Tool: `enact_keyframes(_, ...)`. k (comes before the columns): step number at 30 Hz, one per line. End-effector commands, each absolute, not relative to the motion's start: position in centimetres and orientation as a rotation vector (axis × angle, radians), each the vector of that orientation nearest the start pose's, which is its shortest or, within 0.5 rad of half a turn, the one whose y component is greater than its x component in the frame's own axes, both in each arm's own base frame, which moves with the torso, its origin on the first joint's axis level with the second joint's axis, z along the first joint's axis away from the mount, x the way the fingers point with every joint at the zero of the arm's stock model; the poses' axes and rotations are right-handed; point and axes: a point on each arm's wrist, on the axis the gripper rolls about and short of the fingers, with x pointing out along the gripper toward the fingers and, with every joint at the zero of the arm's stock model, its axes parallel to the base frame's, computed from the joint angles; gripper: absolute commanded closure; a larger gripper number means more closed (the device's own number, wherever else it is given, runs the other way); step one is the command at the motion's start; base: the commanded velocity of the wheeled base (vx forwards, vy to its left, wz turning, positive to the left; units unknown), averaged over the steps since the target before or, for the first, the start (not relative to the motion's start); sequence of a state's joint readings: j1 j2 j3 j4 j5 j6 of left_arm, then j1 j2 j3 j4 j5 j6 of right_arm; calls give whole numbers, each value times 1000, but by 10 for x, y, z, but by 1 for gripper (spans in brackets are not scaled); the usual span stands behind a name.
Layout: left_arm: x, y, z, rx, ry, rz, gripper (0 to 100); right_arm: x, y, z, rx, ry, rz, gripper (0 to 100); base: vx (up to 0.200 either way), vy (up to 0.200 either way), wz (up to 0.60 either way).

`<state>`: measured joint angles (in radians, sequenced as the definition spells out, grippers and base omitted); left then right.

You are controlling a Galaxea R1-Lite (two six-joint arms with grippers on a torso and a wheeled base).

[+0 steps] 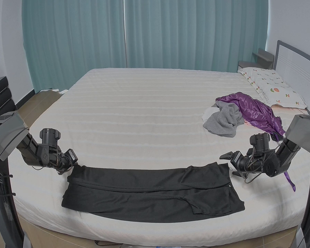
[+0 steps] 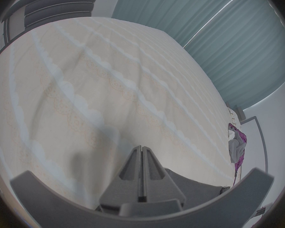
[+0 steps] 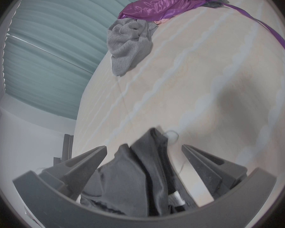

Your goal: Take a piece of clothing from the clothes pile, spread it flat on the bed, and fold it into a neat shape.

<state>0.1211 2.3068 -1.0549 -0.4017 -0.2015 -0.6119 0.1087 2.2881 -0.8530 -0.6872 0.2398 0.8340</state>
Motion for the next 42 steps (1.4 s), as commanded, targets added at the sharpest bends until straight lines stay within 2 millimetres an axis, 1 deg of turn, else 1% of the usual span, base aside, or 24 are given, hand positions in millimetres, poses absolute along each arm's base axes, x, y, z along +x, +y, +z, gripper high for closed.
enact_keyframes(1, 393, 46, 5, -714, 835, 191, 100, 382, 53, -23, 807, 846, -31, 0, 0, 0, 0)
enact_keyframes(2, 393, 46, 5, -714, 835, 191, 100, 382, 53, -23, 807, 846, -31, 0, 0, 0, 0)
enact_keyframes(3, 392, 47, 5, -715, 836, 193, 100, 386, 54, -28, 794, 832, -51, 100, 0, 0, 0)
enact_keyframes(10, 392, 48, 4, -715, 835, 195, 100, 388, 54, -28, 796, 819, -62, 100, 0, 0, 0)
enact_keyframes(11, 392, 48, 4, -716, 835, 196, 100, 389, 49, -26, 805, 806, -74, 100, 0, 0, 0)
enact_keyframes(17, 392, 49, 2, -722, 842, 201, 100, 392, 38, -20, 860, 763, -101, 100, 0, 0, 0)
enact_keyframes(25, 392, 52, 1, -727, 839, 208, 100, 389, 34, -21, 872, 744, -100, 100, 0, 0, 0)
enact_keyframes(26, 392, 52, 1, -727, 839, 208, 0, 389, 34, -22, 872, 744, -100, 100, 0, 0, 0)
enact_keyframes(27, 392, 52, 1, -727, 839, 208, 0, 390, 34, -21, 873, 742, -100, 0, 0, 0, 0)
enact_keyframes(30, 391, 53, 4, -741, 836, 210, 0, 386, 34, -16, 892, 742, -98, 0, 0, 0, 0)
enact_keyframes(32, 390, 54, 6, -766, 829, 215, 0, 383, 34, -9, 914, 735, -98, 0, 0, 0, 0)
enact_keyframes(33, 389, 56, 10, -790, 820, 219, 0, 378, 33, -1, 938, 731, -94, 0, 0, 0, 0)
enact_keyframes(34, 389, 56, 10, -790, 820, 219, 0, 378, 33, -1, 938, 731, -94, 0, 0, 0, 0)
enact_keyframes(35, 381, 60, 18, -811, 813, 218, 0, 365, 33, 12, 957, 737, -66, 0, 0, 0, 0)
enact_keyframes(36, 377, 59, 20, -813, 817, 214, 0, 362, 33, 14, 959, 740, -60, 0, 0, 0, 0)
enact_keyframes(38, 351, 56, 31, -839, 830, 156, 0, 342, 33, 28, 974, 745, -3, 0, 0, 0, 0)
enact_keyframes(39, 342, 56, 36, -854, 819, 130, 0, 334, 33, 31, 979, 744, 23, 0, 0, 0, 0)
enact_keyframes(40, 339, 56, 39, -859, 811, 123, 0, 330, 33, 32, 979, 747, 33, 0, 0, 0, 0)
enact_keyframes(41, 327, 55, 43, -865, 801, 112, 0, 318, 36, 31, 974, 754, 55, 0, 0, 0, 0)
enact_keyframes(42, 319, 53, 44, -864, 802, 114, 0, 312, 37, 29, 970, 754, 59, 0, 0, 0, 0)
